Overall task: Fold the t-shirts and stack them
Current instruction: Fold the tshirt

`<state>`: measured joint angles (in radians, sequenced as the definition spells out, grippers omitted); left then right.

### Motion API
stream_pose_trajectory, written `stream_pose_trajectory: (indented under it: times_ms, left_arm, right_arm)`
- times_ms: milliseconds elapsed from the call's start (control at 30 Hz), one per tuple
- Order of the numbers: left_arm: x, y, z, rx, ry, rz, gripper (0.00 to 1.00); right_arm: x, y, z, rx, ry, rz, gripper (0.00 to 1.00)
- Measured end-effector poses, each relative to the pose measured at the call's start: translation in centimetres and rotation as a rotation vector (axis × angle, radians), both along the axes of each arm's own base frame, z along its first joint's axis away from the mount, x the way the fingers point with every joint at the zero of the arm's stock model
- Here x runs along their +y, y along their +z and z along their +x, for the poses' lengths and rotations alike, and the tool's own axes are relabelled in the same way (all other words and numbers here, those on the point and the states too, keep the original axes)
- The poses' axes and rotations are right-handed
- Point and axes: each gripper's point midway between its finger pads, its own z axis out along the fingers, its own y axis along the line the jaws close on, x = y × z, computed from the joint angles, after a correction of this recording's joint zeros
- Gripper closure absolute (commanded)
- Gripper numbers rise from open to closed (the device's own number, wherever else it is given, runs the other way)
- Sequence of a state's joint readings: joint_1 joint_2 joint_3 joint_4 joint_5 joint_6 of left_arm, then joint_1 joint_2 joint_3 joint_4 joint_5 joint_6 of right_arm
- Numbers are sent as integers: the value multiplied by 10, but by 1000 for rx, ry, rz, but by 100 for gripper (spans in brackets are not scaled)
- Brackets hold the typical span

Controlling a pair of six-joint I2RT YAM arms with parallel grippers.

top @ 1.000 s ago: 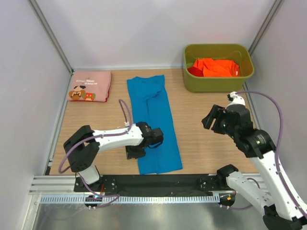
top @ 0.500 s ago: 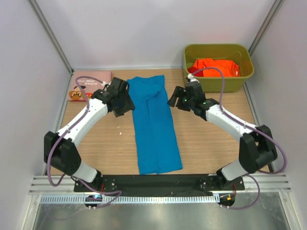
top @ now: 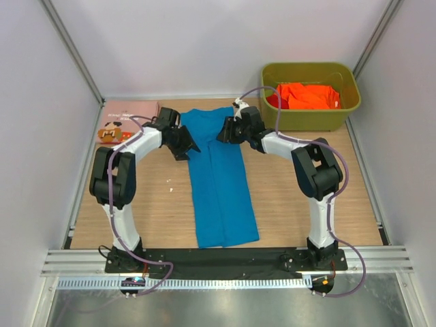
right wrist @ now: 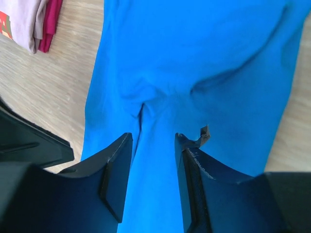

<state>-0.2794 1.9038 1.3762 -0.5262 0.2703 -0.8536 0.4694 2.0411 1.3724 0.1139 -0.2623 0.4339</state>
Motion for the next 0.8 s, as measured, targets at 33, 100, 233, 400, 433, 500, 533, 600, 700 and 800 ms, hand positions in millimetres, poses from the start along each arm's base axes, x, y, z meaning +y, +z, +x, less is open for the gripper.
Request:
stream_pose_trajectory:
  times_ms: [33, 100, 233, 400, 433, 500, 533, 600, 700, 800]
  left_arm:
    - [2, -4, 3, 5, 6, -7, 44]
    - [4, -11, 7, 18, 15, -15, 44]
    - [6, -24, 13, 36, 21, -25, 45]
    - [6, -30, 13, 52, 19, -29, 44]
    - [6, -30, 14, 50, 19, -30, 45]
    - [5, -29, 16, 44, 19, -30, 44]
    - [5, -29, 17, 41, 19, -31, 44]
    - [5, -28, 19, 38, 19, -32, 44]
    - [4, -33, 23, 40, 19, -32, 44]
    - [4, -39, 23, 51, 20, -29, 44]
  right_arm:
    - [3, -2, 4, -8, 7, 0, 50]
    - [7, -4, 11, -20, 17, 0, 49]
    - [12, -9, 21, -35, 27, -4, 46]
    - [16, -17, 30, -44, 34, -10, 46]
    - [16, -18, 31, -44, 35, -12, 46]
    - [17, -21, 33, -43, 37, -14, 46]
    - [18, -22, 33, -43, 37, -14, 46]
    - [20, -25, 36, -43, 41, -13, 45]
    - [21, -30, 38, -41, 46, -13, 45]
    - [22, -30, 37, -38, 52, -9, 48]
